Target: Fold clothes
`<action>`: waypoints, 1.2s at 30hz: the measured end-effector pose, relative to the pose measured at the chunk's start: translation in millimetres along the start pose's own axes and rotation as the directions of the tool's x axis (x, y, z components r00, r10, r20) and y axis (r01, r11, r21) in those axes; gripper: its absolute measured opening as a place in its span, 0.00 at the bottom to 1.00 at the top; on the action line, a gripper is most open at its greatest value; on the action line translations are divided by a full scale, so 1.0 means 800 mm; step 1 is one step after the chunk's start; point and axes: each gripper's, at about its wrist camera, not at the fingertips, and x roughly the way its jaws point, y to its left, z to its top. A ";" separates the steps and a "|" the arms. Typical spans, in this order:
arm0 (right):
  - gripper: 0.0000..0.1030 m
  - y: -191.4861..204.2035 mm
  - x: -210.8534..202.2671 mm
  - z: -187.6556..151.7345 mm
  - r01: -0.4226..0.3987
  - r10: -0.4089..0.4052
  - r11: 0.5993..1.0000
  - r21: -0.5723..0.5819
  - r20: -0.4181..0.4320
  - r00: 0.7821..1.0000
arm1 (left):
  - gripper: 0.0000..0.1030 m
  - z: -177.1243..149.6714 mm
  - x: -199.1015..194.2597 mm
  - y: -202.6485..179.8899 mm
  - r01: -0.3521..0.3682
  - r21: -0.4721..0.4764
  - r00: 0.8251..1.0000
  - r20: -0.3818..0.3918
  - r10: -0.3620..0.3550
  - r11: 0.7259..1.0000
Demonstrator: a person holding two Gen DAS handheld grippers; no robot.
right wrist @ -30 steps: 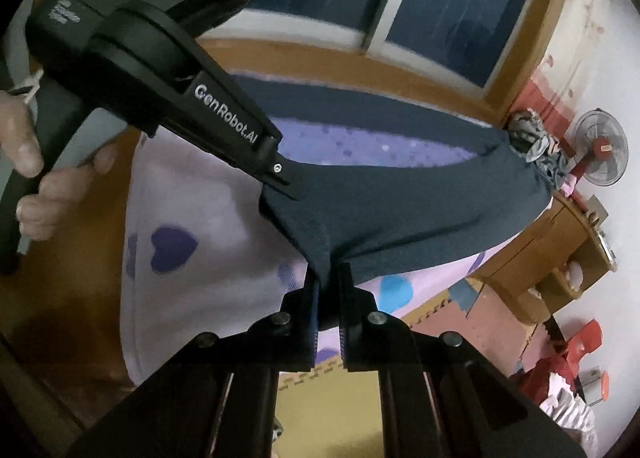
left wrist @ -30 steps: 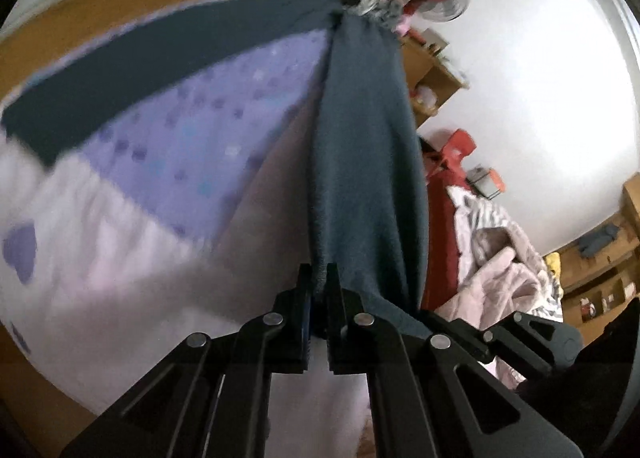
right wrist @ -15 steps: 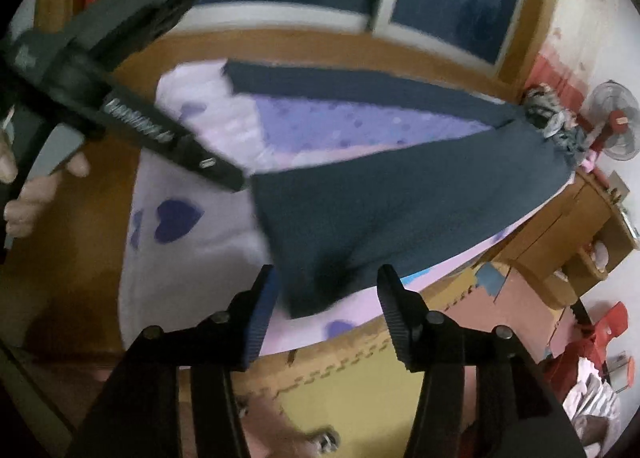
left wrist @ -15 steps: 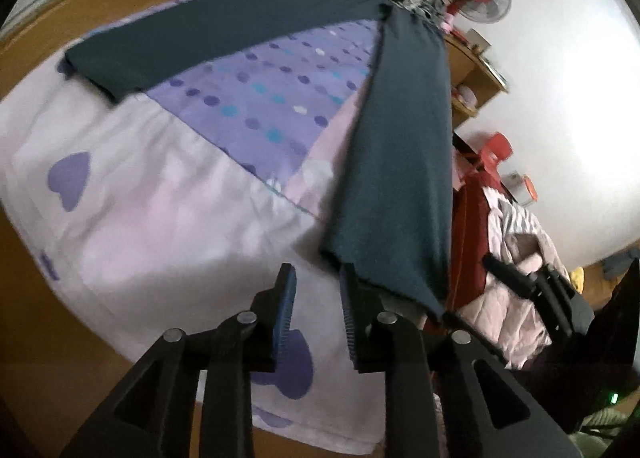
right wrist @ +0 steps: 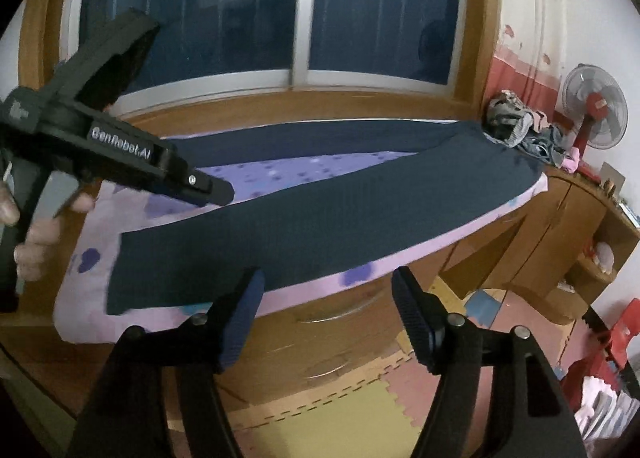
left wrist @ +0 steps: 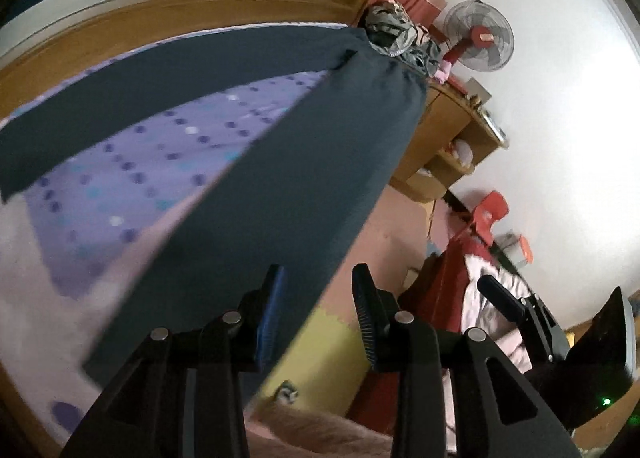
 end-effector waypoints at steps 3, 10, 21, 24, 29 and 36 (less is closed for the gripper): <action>0.66 -0.050 -0.004 0.000 -0.038 0.038 0.998 0.044 0.000 0.999 | 0.33 0.002 0.024 -0.027 0.006 -0.048 1.000 -0.008 -0.006 0.999; 0.66 -0.154 0.000 -0.002 -0.071 0.074 0.980 0.184 -0.008 0.997 | 0.33 0.034 0.083 -0.069 0.002 -0.063 1.000 -0.025 -0.004 0.998; 0.66 -0.279 0.082 0.048 -0.046 0.051 0.991 0.123 -0.040 0.998 | 0.33 0.134 0.204 -0.114 0.055 -0.089 0.998 -0.032 -0.058 0.995; 0.66 -0.312 0.107 0.072 -0.059 0.063 0.994 0.095 -0.044 0.997 | 0.33 0.174 0.232 -0.133 0.067 -0.083 0.997 -0.020 -0.069 0.994; 0.66 -0.369 0.140 0.099 -0.043 0.045 0.992 0.120 -0.019 0.999 | 0.34 0.221 0.260 -0.164 0.083 -0.046 0.996 -0.026 -0.085 0.995; 0.66 -0.428 0.186 0.121 -0.097 0.103 0.985 0.145 -0.032 0.994 | 0.35 0.263 0.294 -0.196 0.014 -0.015 1.000 -0.013 -0.014 1.000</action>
